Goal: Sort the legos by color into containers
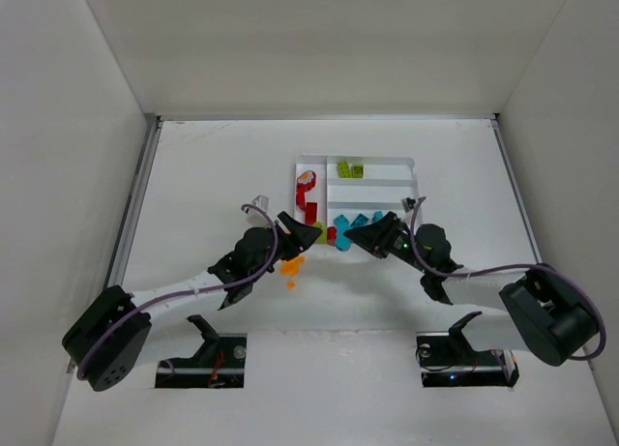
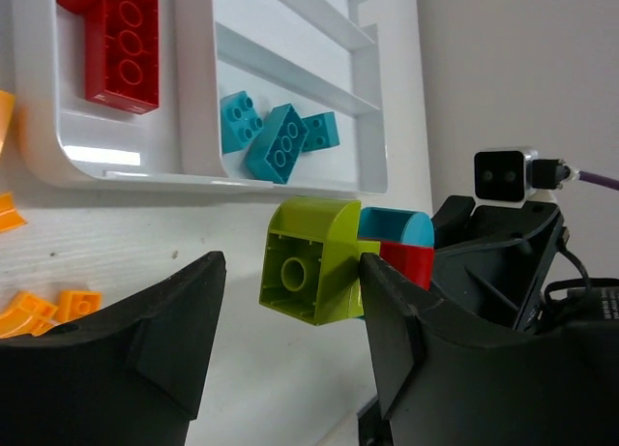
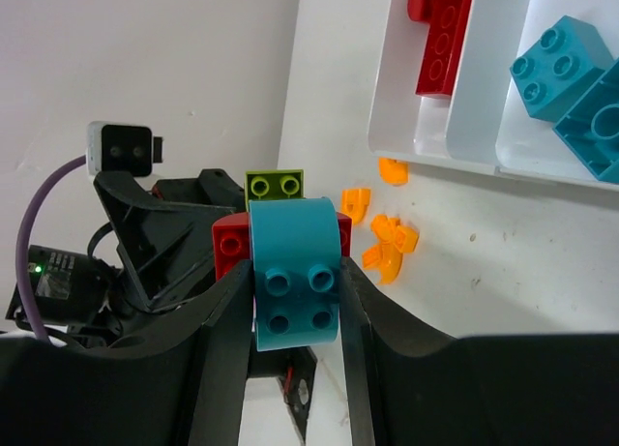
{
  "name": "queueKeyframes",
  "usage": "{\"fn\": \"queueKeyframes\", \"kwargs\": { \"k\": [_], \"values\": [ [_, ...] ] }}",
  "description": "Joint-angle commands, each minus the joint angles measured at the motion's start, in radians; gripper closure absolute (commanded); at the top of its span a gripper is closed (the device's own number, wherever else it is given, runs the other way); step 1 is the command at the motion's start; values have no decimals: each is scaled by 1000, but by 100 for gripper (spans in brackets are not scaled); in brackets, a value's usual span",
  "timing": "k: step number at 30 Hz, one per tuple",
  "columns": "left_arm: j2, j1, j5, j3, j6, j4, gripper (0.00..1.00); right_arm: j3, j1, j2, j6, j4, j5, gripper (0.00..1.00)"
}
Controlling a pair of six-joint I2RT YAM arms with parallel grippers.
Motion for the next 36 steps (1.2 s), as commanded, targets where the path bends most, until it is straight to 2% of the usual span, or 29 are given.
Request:
{"fn": "queueKeyframes", "kwargs": {
  "k": [1,10,19,26,36],
  "values": [
    [13,-11,16,12,-45,113,47,3,-1,-31,8,56,-27,69],
    [14,-34,-1,-11,-88,168,54,0,-30,-51,12,56,-36,69],
    [-41,-33,-22,-30,-96,168,52,-8,-71,-53,21,65,-66,69],
    [-26,-39,-7,-28,-100,202,55,-3,-68,-67,37,67,-79,69],
    [-15,-27,-11,-33,-110,205,49,-6,-74,-117,55,59,-93,69]
  ]
}}
